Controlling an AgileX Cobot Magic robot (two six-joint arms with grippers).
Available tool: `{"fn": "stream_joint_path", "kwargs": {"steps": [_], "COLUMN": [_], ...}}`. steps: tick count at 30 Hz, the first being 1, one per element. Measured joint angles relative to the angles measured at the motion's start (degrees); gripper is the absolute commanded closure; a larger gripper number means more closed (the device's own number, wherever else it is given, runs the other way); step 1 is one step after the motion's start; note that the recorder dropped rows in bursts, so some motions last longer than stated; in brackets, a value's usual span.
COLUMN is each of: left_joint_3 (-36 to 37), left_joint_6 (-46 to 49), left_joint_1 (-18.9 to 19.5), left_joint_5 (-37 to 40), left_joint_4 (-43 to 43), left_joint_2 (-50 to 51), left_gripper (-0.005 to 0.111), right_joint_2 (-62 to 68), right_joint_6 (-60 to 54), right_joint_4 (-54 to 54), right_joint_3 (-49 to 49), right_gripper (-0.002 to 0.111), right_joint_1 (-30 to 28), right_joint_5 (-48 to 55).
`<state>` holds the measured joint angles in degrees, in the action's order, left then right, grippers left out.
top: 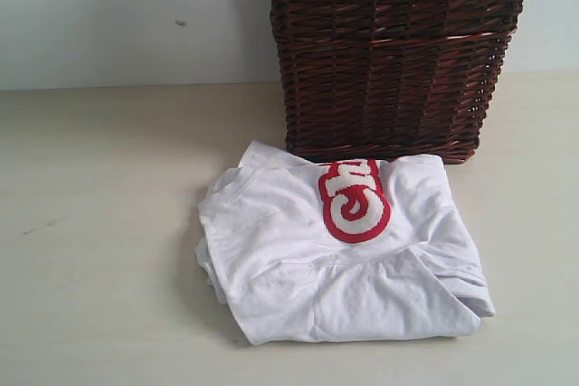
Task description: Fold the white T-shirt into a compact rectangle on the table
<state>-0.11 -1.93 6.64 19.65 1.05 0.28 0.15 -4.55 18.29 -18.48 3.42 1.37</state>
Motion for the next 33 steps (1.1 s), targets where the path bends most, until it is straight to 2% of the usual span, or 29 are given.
{"fn": "stream_joint_path", "kwargs": {"steps": [29,30,33], "left_joint_3": [0.0,0.0,0.0], "left_joint_6": [0.0,0.0,0.0], "left_joint_1": [0.0,0.0,0.0], "left_joint_5": [0.0,0.0,0.0], "left_joint_4": [0.0,0.0,0.0], "left_joint_2": [0.0,0.0,0.0], "left_gripper": [0.107,0.107,0.107], "right_joint_2": [0.0,0.0,0.0], "right_joint_6": [0.0,0.0,0.0], "right_joint_4": [0.0,-0.47,-11.82], "right_joint_3": [0.0,0.0,0.0], "right_gripper": [0.108,0.108,0.108], "right_joint_1": [-0.25,-0.25,-0.25], "right_joint_5": [0.14,0.14,0.14]}}
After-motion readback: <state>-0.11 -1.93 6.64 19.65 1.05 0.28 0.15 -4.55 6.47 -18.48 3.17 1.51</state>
